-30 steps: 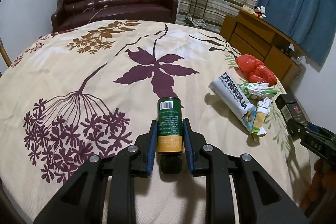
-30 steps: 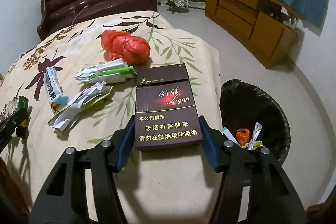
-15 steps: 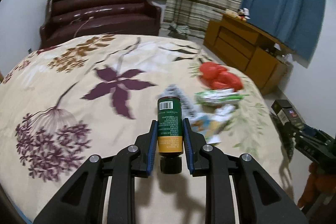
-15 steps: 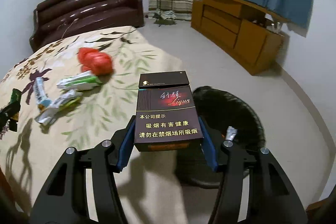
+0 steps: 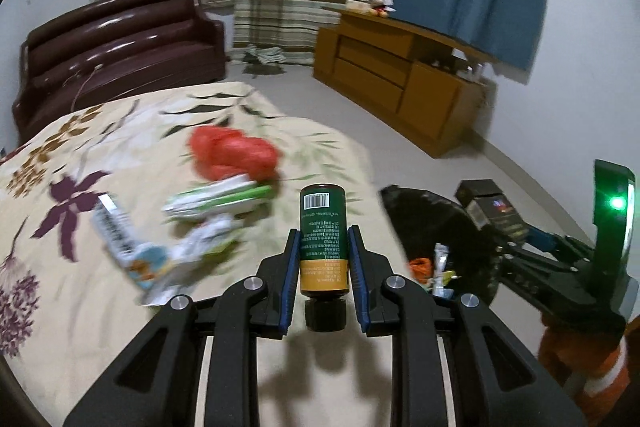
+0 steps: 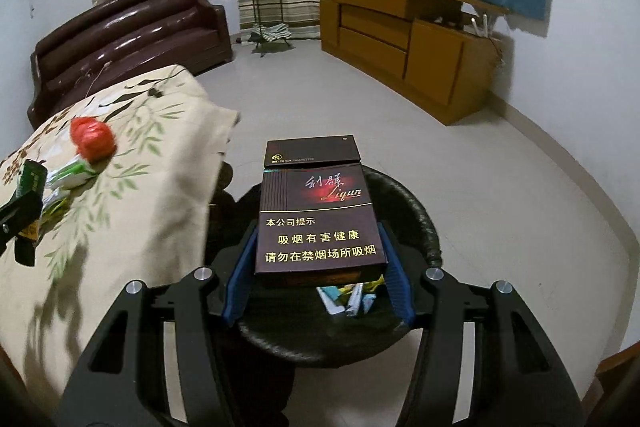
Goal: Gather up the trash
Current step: 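Carry the green bottle and cigarette box over the trash bin, then open the left tool to drop the bottle while the right tool holds the box, then open the right tool to drop the cigarette box into the bin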
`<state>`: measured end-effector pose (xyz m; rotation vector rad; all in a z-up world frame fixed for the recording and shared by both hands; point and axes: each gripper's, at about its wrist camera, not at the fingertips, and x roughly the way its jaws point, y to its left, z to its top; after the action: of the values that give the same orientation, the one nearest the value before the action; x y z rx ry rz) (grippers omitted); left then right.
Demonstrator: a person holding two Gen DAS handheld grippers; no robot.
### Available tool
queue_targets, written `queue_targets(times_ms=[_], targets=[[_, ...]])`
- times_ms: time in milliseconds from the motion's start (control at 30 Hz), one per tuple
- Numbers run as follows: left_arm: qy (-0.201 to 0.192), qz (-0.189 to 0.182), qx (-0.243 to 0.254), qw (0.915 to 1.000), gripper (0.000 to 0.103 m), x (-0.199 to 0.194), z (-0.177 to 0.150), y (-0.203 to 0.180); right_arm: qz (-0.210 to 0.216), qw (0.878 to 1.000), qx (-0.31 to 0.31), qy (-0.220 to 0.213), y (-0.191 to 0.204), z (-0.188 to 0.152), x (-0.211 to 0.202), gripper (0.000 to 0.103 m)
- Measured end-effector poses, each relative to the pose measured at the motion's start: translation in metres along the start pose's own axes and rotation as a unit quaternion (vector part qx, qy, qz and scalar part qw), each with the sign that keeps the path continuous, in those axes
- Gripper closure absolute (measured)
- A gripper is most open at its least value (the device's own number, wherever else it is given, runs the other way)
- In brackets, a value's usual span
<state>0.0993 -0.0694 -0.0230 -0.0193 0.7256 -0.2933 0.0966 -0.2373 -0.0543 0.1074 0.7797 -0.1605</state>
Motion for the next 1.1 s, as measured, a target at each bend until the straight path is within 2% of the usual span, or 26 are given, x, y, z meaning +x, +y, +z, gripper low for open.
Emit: queue_targets(times_ms=[400,633,800,833,900,1100], targets=[[0.016,-0.011,0.054,0.9984,0.078,0.047,0.009,-0.076,0.007,1.0,0.024,-0.005,-0.036,0.005,0.025,0.048],[0.026,-0.006,0.07,0.9972,0.078,0.066,0.009,-0.094,0.014,0.999,0.034,-0.004,-0.048,0.006,0.031,0.048],[0.046,-0.002,0.058,0.9973,0.078,0.079,0.01,-0.093,0.02,0.999,0.041,-0.003,-0.053,0.01,0.036,0.048],[0.046,-0.001,0.056,0.9973,0.077,0.079,0.01,-0.093,0.021,0.999,0.041,-0.002,-0.053,0.011,0.037,0.048],[0.051,0.003,0.054,0.9972,0.068,0.082,0.01,-0.092,0.022,0.999,0.04,-0.001,-0.051,0.012,0.039,0.048],[0.051,0.011,0.045,0.9976,0.059,0.081,0.01,-0.09,0.023,0.999,0.045,-0.003,-0.055,0.014,0.043,0.048]])
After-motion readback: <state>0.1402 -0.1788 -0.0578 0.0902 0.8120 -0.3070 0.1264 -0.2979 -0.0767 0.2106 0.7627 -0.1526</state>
